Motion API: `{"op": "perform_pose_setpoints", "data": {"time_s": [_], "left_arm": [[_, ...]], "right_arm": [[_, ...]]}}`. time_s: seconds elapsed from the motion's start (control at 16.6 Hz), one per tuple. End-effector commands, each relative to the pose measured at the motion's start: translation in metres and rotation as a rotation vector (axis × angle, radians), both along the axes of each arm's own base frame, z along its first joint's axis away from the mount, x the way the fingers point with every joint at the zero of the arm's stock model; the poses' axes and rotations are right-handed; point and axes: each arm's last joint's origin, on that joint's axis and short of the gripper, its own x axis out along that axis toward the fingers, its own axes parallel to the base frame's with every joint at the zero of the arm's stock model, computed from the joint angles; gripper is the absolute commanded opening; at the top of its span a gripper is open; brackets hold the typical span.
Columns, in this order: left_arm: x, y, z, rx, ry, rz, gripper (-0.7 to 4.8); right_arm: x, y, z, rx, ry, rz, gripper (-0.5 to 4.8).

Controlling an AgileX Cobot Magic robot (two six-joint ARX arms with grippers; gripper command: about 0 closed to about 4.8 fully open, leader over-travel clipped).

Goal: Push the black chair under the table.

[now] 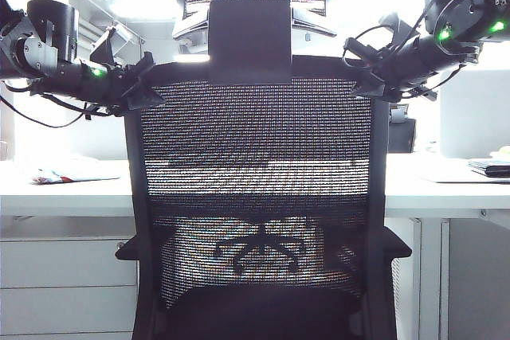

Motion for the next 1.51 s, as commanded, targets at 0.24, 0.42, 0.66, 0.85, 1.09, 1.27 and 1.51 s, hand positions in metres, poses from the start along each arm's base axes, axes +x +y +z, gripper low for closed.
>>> {"op": "perform_pose_setpoints", "data": {"time_s": [0.24, 0.42, 0.66, 0.85, 1.09, 1.27, 1.51], "left_arm": [[-0.015, 0.002, 0.024, -0.075, 0.012, -0.155, -0.06], [-0.054, 0.0, 0.041, -0.067, 0.002, -0.151, -0.06], [-0.129, 0.004, 0.045, -0.063, 0.015, -0.105, -0.06], [-0.192, 0.009, 0.045, -0.052, -0.034, -0.037, -0.06], [-0.264, 0.015, 0.047, -0.062, -0.178, 0.092, -0.06], [-0.281, 0.015, 0.053, -0.061, -0.213, 0.036, -0.05], [-0.286, 0.013, 0.056, -0.055, -0.233, -0.026, -0.05]], "right_arm": [[-0.017, -0.003, 0.043, 0.041, -0.058, 0.002, -0.06], [-0.055, 0.0, 0.039, 0.03, -0.026, 0.021, -0.06], [-0.131, -0.008, 0.035, 0.042, -0.021, 0.009, -0.06], [-0.185, -0.019, 0.044, 0.065, -0.093, -0.007, -0.06], [-0.246, -0.033, 0.055, 0.08, -0.217, -0.072, -0.06], [-0.272, -0.038, 0.063, 0.086, -0.241, -0.071, -0.05], [-0.293, -0.042, 0.071, 0.096, -0.283, -0.07, -0.05]]}}
